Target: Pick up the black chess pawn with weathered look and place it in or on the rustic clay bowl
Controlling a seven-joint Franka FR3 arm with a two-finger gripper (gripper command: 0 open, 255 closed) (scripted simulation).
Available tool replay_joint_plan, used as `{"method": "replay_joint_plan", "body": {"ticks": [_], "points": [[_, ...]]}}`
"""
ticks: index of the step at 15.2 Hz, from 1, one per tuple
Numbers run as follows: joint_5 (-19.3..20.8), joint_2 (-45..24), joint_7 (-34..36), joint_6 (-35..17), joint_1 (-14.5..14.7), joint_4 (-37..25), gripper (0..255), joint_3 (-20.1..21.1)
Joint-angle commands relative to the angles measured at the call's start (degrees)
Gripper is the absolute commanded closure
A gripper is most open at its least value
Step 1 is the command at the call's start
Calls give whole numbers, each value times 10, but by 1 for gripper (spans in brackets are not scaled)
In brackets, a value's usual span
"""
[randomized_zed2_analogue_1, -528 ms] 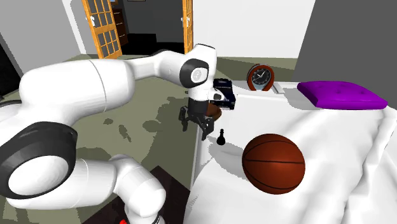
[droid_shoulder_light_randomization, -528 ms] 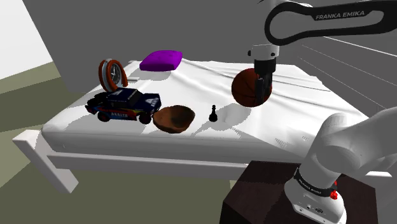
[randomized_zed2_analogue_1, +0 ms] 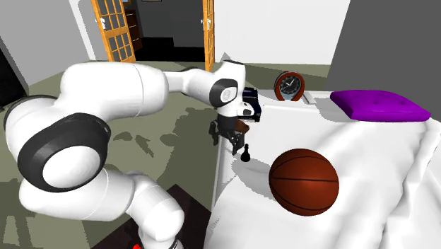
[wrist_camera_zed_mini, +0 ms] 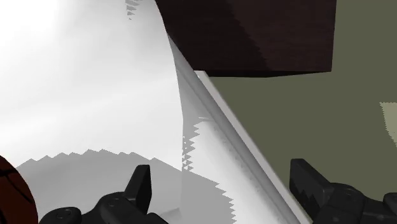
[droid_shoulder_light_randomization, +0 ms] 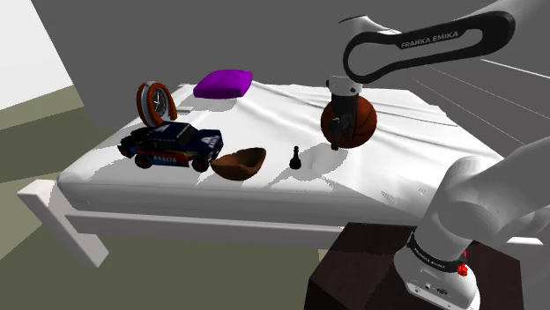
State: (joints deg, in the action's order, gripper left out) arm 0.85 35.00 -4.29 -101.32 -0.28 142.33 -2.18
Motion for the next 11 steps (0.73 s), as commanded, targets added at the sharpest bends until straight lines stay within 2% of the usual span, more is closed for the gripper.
{"method": "replay_joint_plan", "body": {"ticks": [1,11], "points": [[-3,-31,9,-49,-1,-3,0,1],[-16,-208,59,-263,-4,-59,0,8]]}}
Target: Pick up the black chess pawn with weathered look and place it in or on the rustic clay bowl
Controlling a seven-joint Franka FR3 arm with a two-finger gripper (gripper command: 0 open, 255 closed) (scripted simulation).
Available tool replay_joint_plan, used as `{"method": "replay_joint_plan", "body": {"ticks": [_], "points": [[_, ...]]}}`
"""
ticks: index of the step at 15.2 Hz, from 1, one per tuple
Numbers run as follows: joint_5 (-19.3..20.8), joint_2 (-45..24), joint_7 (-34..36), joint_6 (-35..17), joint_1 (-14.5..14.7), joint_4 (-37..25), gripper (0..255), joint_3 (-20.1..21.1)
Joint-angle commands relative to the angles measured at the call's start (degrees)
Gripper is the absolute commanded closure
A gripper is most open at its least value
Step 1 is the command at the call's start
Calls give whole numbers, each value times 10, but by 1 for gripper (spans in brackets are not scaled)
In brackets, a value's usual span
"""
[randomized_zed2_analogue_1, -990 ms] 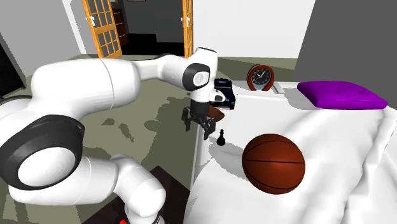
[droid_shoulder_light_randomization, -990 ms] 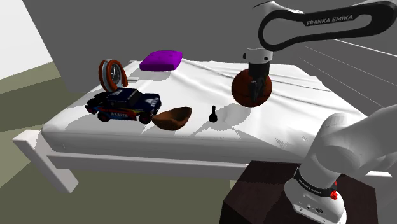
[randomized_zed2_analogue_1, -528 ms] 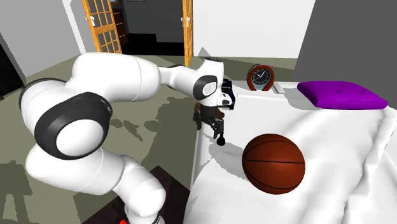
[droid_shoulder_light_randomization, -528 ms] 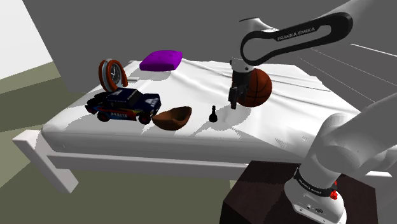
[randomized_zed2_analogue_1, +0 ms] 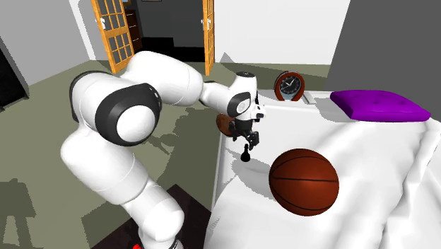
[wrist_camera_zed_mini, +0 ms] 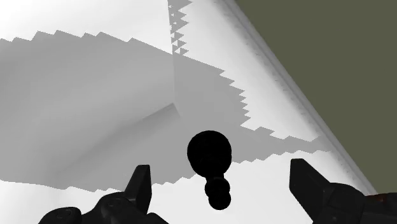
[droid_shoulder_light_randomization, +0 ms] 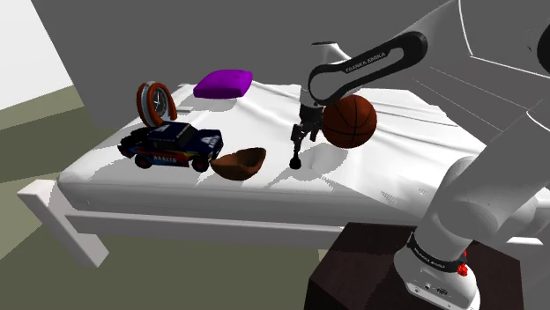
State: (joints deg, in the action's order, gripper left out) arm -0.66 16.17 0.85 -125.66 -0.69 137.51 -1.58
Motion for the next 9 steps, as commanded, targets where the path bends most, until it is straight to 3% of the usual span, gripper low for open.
{"method": "replay_joint_plan", "body": {"ticks": [1,9], "points": [[-2,-37,12,-37,0,-20,0,2],[-4,-74,10,-98,1,3,0,2]]}}
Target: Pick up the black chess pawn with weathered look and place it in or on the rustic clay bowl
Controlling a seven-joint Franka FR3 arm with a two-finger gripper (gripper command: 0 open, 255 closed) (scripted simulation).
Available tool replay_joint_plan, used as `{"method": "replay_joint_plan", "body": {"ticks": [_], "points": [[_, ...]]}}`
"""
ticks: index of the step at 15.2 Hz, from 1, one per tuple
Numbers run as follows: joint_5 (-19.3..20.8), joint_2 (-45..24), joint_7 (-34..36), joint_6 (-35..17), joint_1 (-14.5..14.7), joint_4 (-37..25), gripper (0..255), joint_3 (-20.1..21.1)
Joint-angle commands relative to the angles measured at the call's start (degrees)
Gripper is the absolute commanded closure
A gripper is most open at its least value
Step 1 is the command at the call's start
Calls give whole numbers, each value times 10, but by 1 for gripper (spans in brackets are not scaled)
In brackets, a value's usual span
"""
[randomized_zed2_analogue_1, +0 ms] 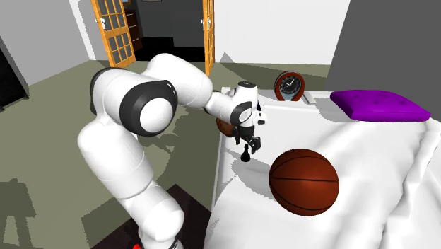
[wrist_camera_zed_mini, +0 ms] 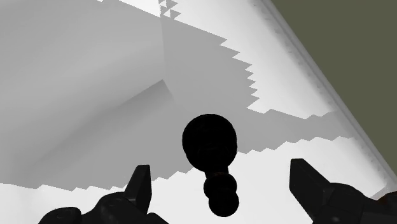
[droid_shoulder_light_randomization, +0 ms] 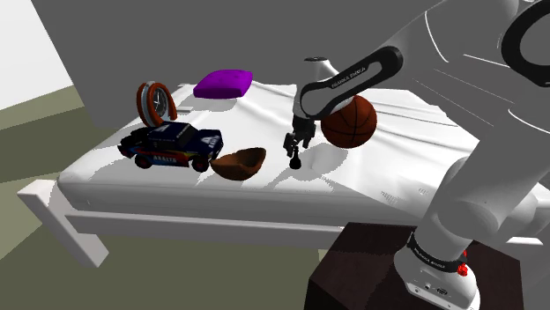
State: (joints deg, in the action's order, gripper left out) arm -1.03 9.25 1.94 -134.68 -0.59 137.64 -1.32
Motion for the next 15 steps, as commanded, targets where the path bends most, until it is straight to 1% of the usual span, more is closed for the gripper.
{"method": "replay_joint_plan", "body": {"ticks": [1,8,9,15], "points": [[0,-5,-1,-8,0,2,0,0],[0,-5,-1,-8,0,2,0,0],[0,-5,-1,-8,0,2,255,0],[0,-5,-1,-7,0,2,255,0]]}}
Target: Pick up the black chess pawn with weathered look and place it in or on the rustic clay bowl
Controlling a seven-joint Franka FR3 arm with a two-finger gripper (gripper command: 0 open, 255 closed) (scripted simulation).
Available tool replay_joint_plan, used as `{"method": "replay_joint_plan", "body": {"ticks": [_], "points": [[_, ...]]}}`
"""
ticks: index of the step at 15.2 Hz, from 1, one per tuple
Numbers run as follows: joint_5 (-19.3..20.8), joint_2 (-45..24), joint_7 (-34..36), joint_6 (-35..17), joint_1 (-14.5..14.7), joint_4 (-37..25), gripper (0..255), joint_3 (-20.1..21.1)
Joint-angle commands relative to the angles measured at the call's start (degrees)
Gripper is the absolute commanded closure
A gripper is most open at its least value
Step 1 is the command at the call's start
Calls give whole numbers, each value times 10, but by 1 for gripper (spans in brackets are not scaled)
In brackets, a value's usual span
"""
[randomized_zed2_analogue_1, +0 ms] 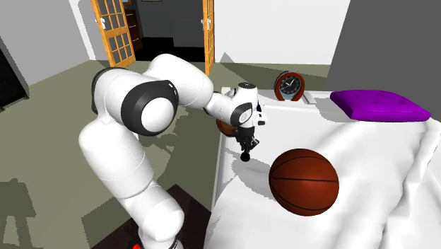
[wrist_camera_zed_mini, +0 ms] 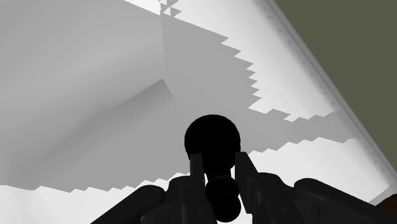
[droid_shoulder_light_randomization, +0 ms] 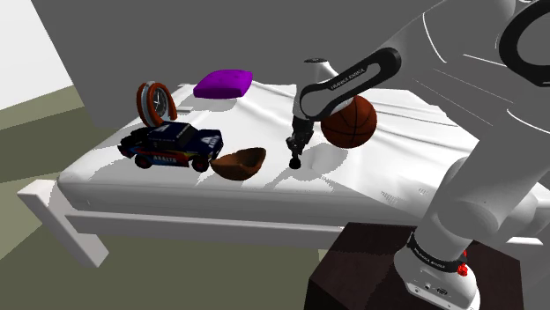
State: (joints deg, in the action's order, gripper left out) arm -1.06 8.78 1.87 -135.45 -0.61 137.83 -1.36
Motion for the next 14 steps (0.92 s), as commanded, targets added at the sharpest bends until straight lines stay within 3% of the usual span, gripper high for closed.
{"method": "replay_joint_plan", "body": {"ticks": [1,14], "points": [[0,0,0,0,0,0,255,0],[2,41,3,89,0,-48,255,1]]}}
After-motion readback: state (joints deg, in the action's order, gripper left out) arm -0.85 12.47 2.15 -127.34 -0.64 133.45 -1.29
